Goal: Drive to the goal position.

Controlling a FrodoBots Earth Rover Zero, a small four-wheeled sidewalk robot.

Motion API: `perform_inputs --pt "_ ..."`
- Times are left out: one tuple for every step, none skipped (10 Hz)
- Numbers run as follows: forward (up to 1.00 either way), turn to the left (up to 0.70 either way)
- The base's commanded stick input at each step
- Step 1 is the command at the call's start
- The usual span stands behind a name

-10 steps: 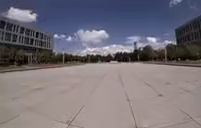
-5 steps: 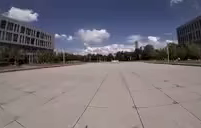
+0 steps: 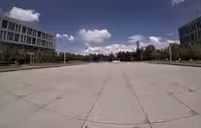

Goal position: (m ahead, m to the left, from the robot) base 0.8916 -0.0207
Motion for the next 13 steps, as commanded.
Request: perform_inputs --pt "0.70 0.00" --pt "0.70 0.00" --pt "0.70 0.00" --pt "0.70 0.00" --pt "0.70 0.00" --pt "0.70 0.00" --pt "0.70 0.00" --pt "0.70 0.00" --pt "0.70 0.00" --pt "0.70 0.00" --pt "0.70 0.00" --pt "0.70 0.00" --pt "0.70 0.00"
